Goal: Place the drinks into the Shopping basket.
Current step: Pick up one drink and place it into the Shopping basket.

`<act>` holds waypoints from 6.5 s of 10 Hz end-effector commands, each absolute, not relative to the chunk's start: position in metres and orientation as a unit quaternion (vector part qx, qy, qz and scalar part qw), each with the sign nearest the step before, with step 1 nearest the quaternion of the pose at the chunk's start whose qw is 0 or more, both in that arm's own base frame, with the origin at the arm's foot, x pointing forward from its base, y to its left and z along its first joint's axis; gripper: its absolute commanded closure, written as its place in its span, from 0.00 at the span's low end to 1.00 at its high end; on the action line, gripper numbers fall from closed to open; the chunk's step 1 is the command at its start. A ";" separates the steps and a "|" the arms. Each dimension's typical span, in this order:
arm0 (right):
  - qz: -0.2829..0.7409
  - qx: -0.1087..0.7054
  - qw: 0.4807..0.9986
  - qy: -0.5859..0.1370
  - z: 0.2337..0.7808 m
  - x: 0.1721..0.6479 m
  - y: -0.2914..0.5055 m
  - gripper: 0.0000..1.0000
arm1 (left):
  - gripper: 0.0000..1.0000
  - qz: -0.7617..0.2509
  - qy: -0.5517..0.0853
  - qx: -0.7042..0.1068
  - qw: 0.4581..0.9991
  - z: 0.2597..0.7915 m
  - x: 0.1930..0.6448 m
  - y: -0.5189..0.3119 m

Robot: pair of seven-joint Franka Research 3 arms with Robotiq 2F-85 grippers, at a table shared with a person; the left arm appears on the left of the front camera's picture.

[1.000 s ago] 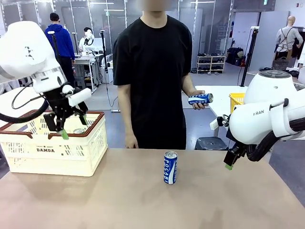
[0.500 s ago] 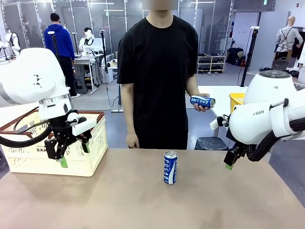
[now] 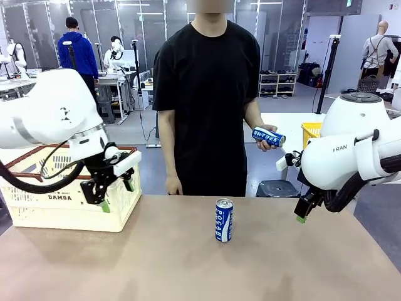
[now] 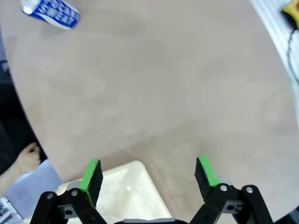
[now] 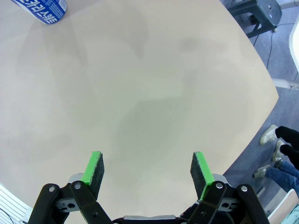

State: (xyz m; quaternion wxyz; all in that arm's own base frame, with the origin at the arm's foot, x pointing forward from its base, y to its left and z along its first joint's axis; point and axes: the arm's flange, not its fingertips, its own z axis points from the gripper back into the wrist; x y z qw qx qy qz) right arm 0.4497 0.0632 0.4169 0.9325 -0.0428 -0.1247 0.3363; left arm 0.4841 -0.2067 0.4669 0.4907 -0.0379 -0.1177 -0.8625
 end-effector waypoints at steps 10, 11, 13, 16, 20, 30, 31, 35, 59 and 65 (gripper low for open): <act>0.336 -0.043 0.933 -0.125 0.417 0.449 0.063 0.07 | 0.00 -0.894 -0.129 -0.090 0.420 0.445 0.561 -0.354; 0.336 -0.043 0.933 -0.125 0.417 0.449 0.063 0.07 | 0.00 -0.893 -0.129 -0.089 0.421 0.445 0.561 -0.353; 0.336 -0.043 0.933 -0.125 0.417 0.449 0.063 0.07 | 0.00 -0.889 -0.143 -0.084 0.428 0.457 0.555 -0.331; 0.336 -0.043 0.933 -0.125 0.417 0.449 0.063 0.07 | 0.00 -0.877 -0.146 -0.088 0.450 0.468 0.530 -0.275; 0.336 -0.043 0.933 -0.125 0.417 0.449 0.063 0.07 | 0.00 -0.853 -0.141 -0.102 0.493 0.455 0.498 -0.212; 0.336 -0.043 0.933 -0.125 0.417 0.449 0.063 0.07 | 0.00 -0.872 -0.158 -0.085 0.456 0.467 0.511 -0.273; 0.336 -0.043 0.933 -0.125 0.417 0.449 0.063 0.07 | 0.00 -0.877 -0.158 -0.078 0.447 0.469 0.513 -0.291; 0.336 -0.043 0.933 -0.125 0.417 0.449 0.063 0.07 | 0.00 -0.877 -0.131 -0.055 0.460 0.471 0.528 -0.304; 0.336 -0.043 0.933 -0.125 0.417 0.449 0.063 0.07 | 0.00 -0.922 -0.049 -0.034 0.384 0.415 0.563 -0.522; 0.336 -0.043 0.933 -0.125 0.417 0.449 0.063 0.07 | 0.00 -0.920 -0.010 -0.027 0.391 0.387 0.571 -0.531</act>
